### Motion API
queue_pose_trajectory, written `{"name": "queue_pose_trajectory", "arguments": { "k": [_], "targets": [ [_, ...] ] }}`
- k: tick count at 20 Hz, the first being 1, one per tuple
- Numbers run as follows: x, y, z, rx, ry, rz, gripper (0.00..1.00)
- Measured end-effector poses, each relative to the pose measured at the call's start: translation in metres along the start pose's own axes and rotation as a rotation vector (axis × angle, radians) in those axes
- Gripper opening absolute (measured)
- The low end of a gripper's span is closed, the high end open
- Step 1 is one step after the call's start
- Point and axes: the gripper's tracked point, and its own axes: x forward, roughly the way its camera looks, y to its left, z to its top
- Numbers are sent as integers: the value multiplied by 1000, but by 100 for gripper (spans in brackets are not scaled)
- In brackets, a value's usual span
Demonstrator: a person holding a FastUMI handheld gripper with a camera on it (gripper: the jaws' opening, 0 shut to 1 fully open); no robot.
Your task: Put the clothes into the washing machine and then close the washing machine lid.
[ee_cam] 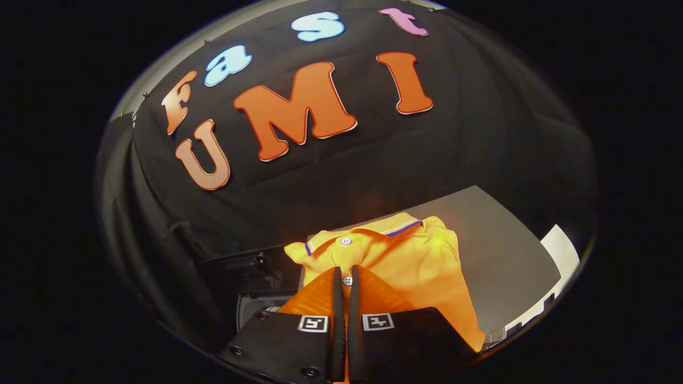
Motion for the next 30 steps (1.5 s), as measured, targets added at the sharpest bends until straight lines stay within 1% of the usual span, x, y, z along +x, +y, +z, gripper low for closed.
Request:
{"name": "queue_pose_trajectory", "arguments": {
  "k": [4, 9, 13, 17, 19, 24, 27, 30],
  "targets": [
    [-15, 54, 7, 34, -30, 89, 10],
    [-20, 127, 0, 6, -23, 195, 10],
    [-10, 187, -20, -15, 7, 284, 10],
    [6, 239, -54, -34, 70, 360, 10],
    [20, 259, -73, -59, 106, 382, 10],
    [61, 291, -121, -44, 204, 420, 10],
    [86, 299, -148, -35, 251, 416, 10],
    [107, 296, -179, -51, 310, 389, 10]
  ]
}}
